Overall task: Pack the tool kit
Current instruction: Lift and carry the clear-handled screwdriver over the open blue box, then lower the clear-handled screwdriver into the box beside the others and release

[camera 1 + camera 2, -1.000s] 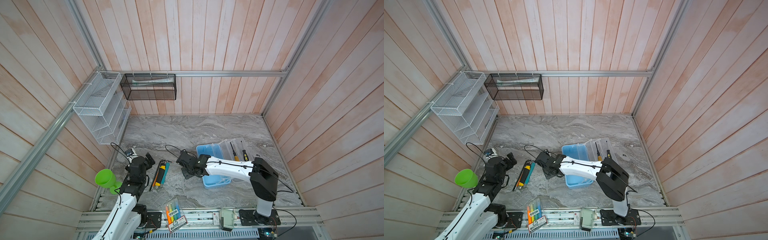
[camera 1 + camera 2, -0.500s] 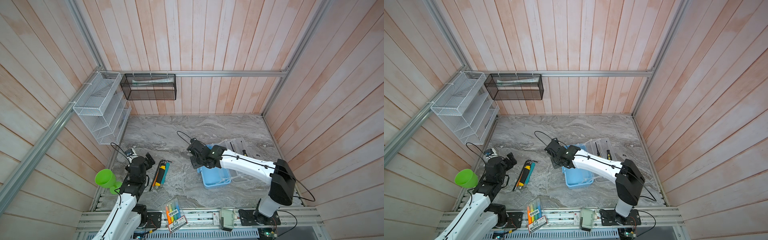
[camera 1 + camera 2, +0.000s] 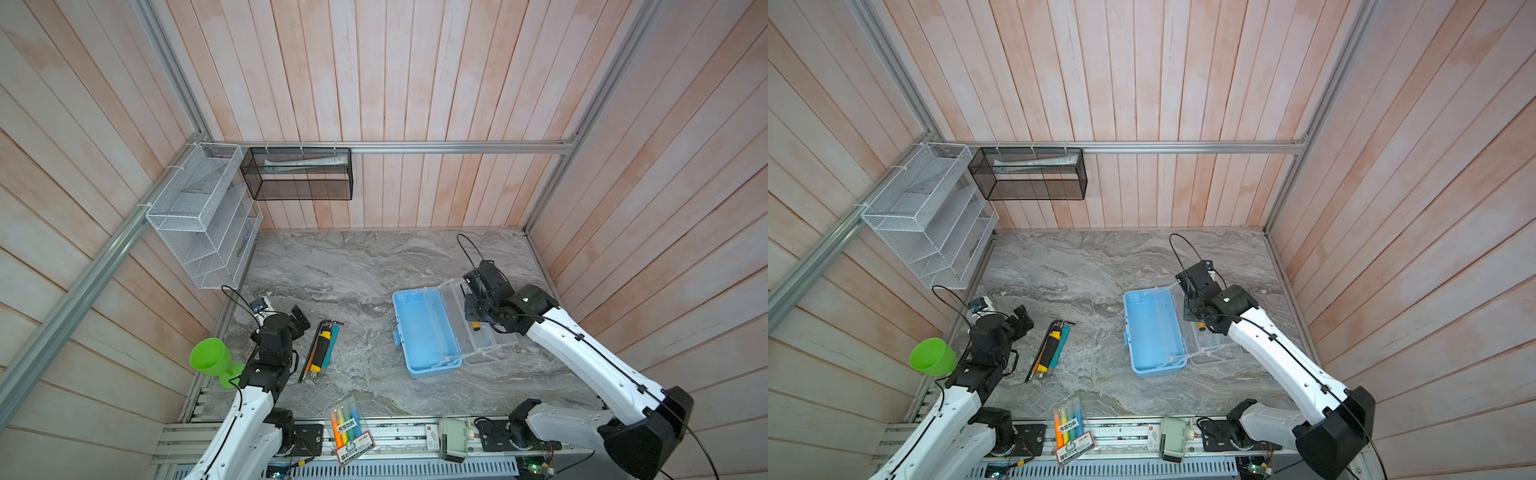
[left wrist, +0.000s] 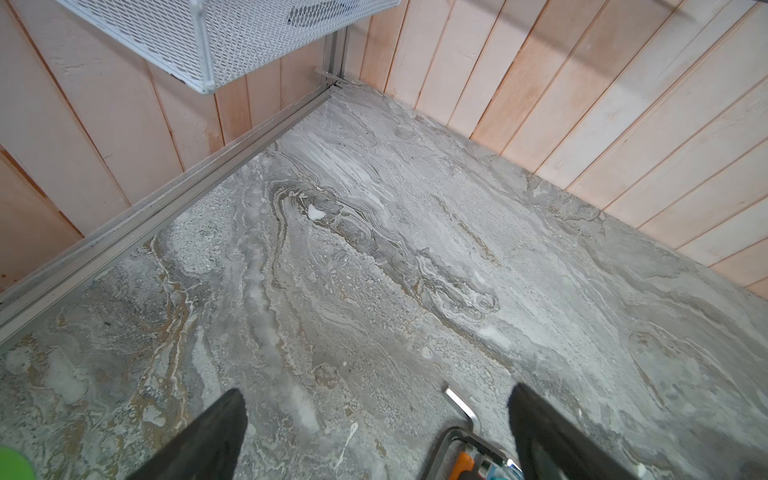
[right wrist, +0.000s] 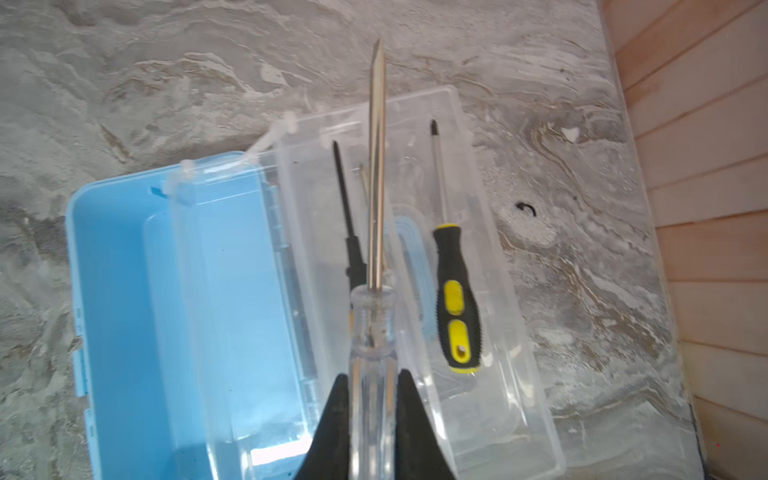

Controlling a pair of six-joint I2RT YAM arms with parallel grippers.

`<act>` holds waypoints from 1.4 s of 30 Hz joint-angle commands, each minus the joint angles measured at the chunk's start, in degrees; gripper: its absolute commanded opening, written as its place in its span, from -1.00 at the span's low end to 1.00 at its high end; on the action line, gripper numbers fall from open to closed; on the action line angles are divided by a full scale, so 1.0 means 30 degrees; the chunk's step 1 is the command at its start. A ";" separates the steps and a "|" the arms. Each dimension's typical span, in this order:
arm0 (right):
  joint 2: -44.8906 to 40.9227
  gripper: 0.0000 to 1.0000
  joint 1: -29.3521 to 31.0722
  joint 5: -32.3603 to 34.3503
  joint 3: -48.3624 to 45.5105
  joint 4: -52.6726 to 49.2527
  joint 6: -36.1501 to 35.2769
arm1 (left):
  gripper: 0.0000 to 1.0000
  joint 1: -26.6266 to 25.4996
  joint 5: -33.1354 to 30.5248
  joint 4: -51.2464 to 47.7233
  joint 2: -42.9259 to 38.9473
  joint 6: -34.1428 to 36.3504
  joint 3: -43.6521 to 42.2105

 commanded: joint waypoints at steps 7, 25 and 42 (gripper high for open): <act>-0.0155 -1.00 -0.3336 -0.1626 -0.2084 0.1107 -0.2702 | 0.99 0.0097 -0.0041 0.0000 0.0123 -0.0002 -0.0133; 0.2135 -1.00 -0.3960 -0.3160 -0.1248 0.1984 -0.5438 | 1.00 0.0096 -0.0158 -0.0096 0.0035 -0.0084 -0.0143; 0.2790 -0.43 -0.3960 -0.1475 0.0394 0.0102 -0.5280 | 1.00 0.0093 -0.0158 -0.0092 0.0005 -0.0083 -0.0147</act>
